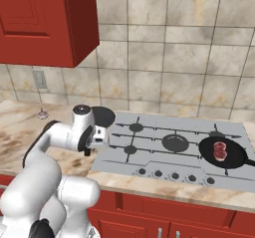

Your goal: Place both pans onto different burners. Then place the garlic and the steak on different pans.

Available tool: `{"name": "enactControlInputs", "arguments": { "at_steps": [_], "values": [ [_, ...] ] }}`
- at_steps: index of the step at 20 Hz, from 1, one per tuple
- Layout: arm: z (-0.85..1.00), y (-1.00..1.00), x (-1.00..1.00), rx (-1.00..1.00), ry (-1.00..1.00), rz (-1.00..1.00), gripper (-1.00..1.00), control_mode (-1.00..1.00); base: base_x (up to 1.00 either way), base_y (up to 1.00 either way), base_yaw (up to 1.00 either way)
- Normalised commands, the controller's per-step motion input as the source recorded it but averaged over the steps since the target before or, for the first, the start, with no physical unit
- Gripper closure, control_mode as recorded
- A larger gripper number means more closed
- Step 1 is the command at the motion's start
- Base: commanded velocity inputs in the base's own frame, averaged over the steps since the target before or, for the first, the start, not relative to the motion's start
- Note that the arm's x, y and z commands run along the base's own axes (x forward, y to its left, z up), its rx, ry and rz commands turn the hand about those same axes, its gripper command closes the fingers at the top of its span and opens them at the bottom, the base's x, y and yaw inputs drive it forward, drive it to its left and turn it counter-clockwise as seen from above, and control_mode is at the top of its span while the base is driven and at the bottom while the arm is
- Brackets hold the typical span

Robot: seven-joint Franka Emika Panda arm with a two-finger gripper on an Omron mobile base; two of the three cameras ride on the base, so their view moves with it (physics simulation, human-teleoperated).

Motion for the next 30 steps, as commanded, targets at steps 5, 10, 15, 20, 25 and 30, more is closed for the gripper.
{"name": "enactControlInputs", "arguments": {
  "at_steps": [5, 10, 15, 20, 25, 30],
  "values": [
    [0.0, -0.79, 0.03, 0.0, 0.0, 0.12, 1.0, -1.0, 0.0, 0.0, 0.0],
    [0.0, -0.77, 0.0, 0.0, 0.0, 0.08, 1.0, -1.0, 0.0, 0.0, 0.0],
    [0.0, -0.82, -0.01, 0.0, 0.0, 0.06, 1.0, -1.0, 0.0, 0.0, 0.0],
    [0.0, -0.72, -0.04, 0.0, 0.0, 0.07, 1.0, -1.0, 0.0, 0.0, 0.0],
    [-0.14, -0.48, -0.28, 0.0, 0.03, 0.09, 1.0, -1.0, 0.0, 0.0, 0.0],
    [-0.14, -0.47, -0.16, 0.0, 0.01, 0.07, 1.0, -1.0, 0.0, 0.0, 0.0]
  ]
}}
